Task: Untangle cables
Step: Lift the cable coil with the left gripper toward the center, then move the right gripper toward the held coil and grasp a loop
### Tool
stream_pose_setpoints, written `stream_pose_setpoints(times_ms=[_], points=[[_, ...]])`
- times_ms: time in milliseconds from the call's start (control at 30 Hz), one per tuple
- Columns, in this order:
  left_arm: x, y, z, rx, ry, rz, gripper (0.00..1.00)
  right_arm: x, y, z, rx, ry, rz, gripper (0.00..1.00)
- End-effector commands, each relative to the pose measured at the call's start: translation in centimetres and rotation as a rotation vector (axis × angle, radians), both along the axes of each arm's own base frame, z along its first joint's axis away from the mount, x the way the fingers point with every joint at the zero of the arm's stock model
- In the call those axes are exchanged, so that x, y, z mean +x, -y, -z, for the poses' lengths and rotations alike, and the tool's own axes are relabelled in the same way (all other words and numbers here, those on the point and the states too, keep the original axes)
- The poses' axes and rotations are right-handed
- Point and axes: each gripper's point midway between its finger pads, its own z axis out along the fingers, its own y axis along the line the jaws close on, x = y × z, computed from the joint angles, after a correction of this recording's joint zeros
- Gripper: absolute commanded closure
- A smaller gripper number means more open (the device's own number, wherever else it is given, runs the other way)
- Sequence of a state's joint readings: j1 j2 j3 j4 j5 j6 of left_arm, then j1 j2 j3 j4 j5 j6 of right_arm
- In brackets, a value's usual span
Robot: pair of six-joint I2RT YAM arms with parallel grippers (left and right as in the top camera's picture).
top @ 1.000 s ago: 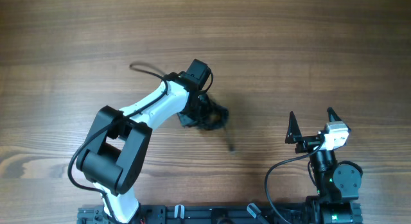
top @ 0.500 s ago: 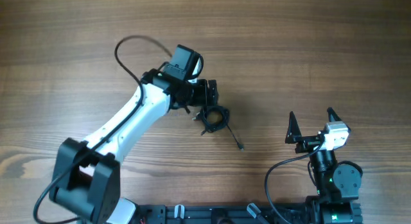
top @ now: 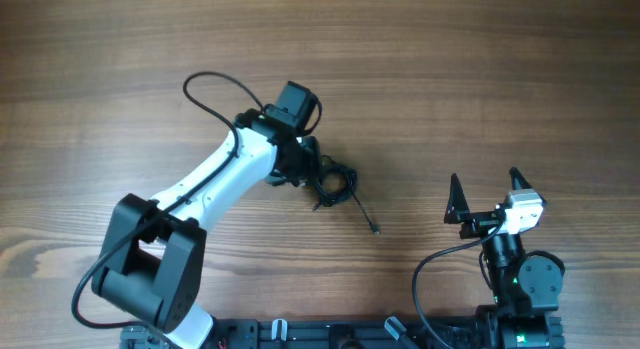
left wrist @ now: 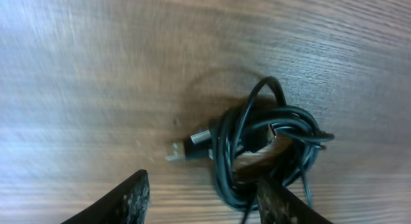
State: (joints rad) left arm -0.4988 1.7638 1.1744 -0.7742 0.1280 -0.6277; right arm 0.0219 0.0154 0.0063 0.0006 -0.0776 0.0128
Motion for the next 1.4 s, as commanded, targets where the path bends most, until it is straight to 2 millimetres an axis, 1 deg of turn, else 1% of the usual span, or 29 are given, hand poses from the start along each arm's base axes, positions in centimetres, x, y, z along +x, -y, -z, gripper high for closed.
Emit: stream_pose_setpoints(times_ms=[0,67,100,167,233,300,333,400,433,500,567,633,667,700,733,800,833,867,900,933,967,1000,1033,1067,1100,1133,1233,1300,1367], points=[[-1.9,0.6,1.8,-0.006,-0.079,-0.245,0.51,-0.1,-0.2,-0.2,-0.01,0.01,-0.008,0.0],[-2.2,0.3,3.3,-0.007,-0.074,-0.313,0.59,-0.1,-0.2,-0.2,-0.01,0.01,-0.007,0.0],[-2.2,0.2,3.7,-0.013,-0.071,-0.321,0.6,-0.1,-0.2,-0.2,-0.01,0.01,-0.008,0.0],[-2.1,0.3,4.4,-0.03,-0.051,-0.319,0.6,-0.1,-0.2,-0.2,-0.01,0.01,-0.008,0.0],[-2.0,0.6,4.9,-0.05,-0.027,-0.314,0.57,-0.1,-0.2,-0.2,-0.01,0.01,-0.008,0.0],[-2.0,1.0,5.3,-0.067,-0.008,-0.303,0.58,-0.1,-0.2,-0.2,-0.01,0.01,-0.008,0.0],[-2.1,1.4,5.6,-0.078,0.004,-0.291,0.61,-0.1,-0.2,-0.2,-0.01,0.01,-0.008,0.0],[-2.1,2.0,5.7,-0.083,0.028,-0.273,0.96,-0.1,-0.2,-0.2,-0.01,0.01,-0.008,0.0],[-2.0,2.0,5.5,-0.082,0.041,-0.272,0.96,-0.1,-0.2,-0.2,-0.01,0.01,-0.008,0.0],[-1.5,1.6,4.4,-0.092,0.056,-0.277,0.96,-0.1,-0.2,-0.2,-0.01,0.01,-0.007,0.0],[-0.7,0.8,1.9,-0.111,0.089,-0.292,0.96,-0.1,-0.2,-0.2,-0.01,0.01,-0.008,0.0],[0.6,0.1,-1.9,-0.163,0.164,-0.3,0.96,-0.1,-0.2,-0.2,-0.01,0.011,-0.008,0.0],[1.2,0.0,-4.4,-0.208,0.227,-0.284,0.96,-0.1,-0.2,-0.2,-0.01,0.012,-0.008,0.0],[1.5,-0.3,-6.3,-0.237,0.278,-0.278,0.96,-0.1,-0.3,-1.4,-0.004,0.057,-0.015,0.01],[1.6,-0.7,-8.8,-0.266,0.346,-0.255,0.96,-0.3,-1.3,-2.5,0.043,0.097,-0.075,0.0],[1.4,-0.9,-11.1,-0.296,0.409,-0.233,0.96,-0.8,-3.0,-3.2,0.18,0.099,-0.187,0.0],[1.2,-0.9,-12.0,-0.308,0.432,-0.227,0.96,-1.3,-4.4,-3.0,0.327,0.048,-0.28,0.0],[0.9,-1.0,-12.9,-0.325,0.448,-0.224,0.96,-2.0,-6.2,-2.6,0.527,-0.049,-0.39,0.0],[0.6,-0.9,-13.4,-0.341,0.449,-0.217,0.96,-2.7,-7.6,-2.1,0.717,-0.165,-0.473,0.0],[0.4,-0.7,-13.6,-0.357,0.444,-0.208,0.96,-3.2,-8.3,-1.5,0.86,-0.266,-0.506,0.0],[0.1,-0.3,-13.7,-0.374,0.432,-0.197,0.96,-3.7,-9.0,-0.7,1.042,-0.397,-0.52,0.01],[-0.2,0.2,-13.8,-0.401,0.413,-0.178,0.96,-4.2,-9.7,-0.7,1.145,-0.471,-0.547,0.0],[-0.4,0.4,-13.8,-0.411,0.406,-0.171,0.96,-4.3,-9.8,-0.6,1.2,-0.504,-0.546,0.0],[-0.4,0.5,-13.8,-0.416,0.401,-0.172,0.96,-4.2,-9.6,-1.0,1.171,-0.469,-0.548,0.0],[-0.4,0.5,-13.8,-0.418,0.398,-0.179,0.96,-4.4,-9.8,-1.8,1.038,-0.392,-0.595,0.0],[-0.4,0.4,-13.8,-0.429,0.384,-0.21,0.96,-4.7,-10.1,-2.2,0.942,-0.358,-0.628,0.0],[-0.5,0.4,-13.7,-0.487,0.302,-0.377,0.96,-4.9,-10.1,-2.9,0.889,-0.374,-0.616,0.0],[-0.5,0.4,-13.6,-0.532,0.238,-0.51,0.96,-5.0,-10.2,-4.2,0.824,-0.36,-0.623,0.01],[-0.6,0.4,-13.6,-0.581,0.169,-0.653,0.96,-5.2,-10.7,-5.2,0.762,-0.424,-0.636,0.01]])
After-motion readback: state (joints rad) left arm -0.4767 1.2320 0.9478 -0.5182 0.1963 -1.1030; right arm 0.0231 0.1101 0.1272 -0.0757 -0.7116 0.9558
